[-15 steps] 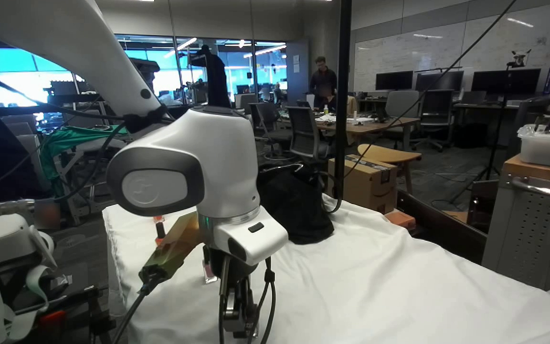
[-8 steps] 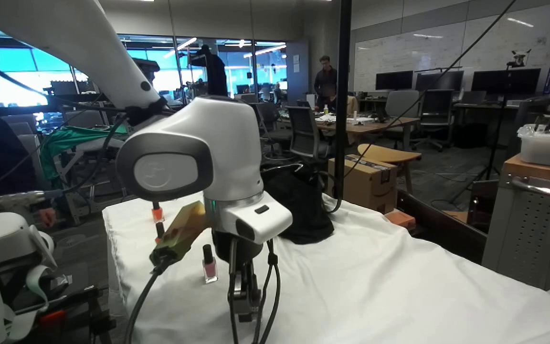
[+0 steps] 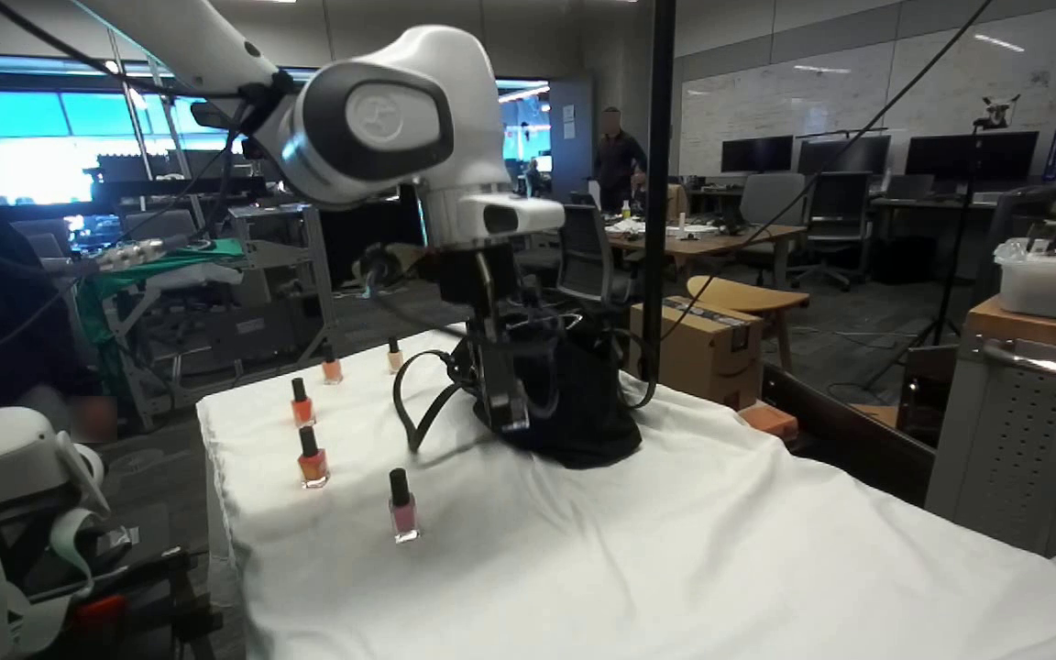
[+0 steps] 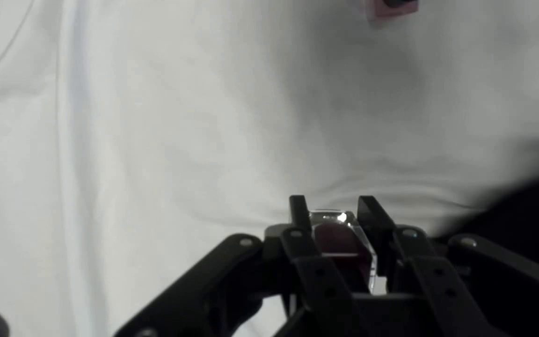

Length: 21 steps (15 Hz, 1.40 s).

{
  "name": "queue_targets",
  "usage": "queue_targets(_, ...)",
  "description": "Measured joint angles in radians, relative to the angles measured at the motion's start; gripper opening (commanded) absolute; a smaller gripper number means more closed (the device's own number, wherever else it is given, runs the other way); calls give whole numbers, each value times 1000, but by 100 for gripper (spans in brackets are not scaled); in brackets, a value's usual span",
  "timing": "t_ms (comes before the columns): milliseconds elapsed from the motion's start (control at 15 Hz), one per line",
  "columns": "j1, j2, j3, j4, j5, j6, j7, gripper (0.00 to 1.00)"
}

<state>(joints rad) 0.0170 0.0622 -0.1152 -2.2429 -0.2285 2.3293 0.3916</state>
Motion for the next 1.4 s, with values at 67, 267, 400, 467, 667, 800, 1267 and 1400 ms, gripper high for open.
queue_targets(67, 12, -4, 24, 44, -16, -38, 5, 16)
queue_targets(267, 49, 16, 93, 196, -59, -137, 9, 16)
queue_targets(400, 76, 64, 119, 303, -84, -177, 8, 16)
queue_targets(467, 87, 97, 129, 357, -93, -190, 4, 16)
queue_targets(667, 113, 218, 136, 510, -113, -207, -19, 16)
queue_targets(800, 121, 301, 136, 609, -113, -223, -48, 16)
queue_targets(1267, 132, 512, 134, 877, -108, -314, -130, 16)
queue_targets(1400, 135, 546, 134, 934, -99, -357, -150, 16)
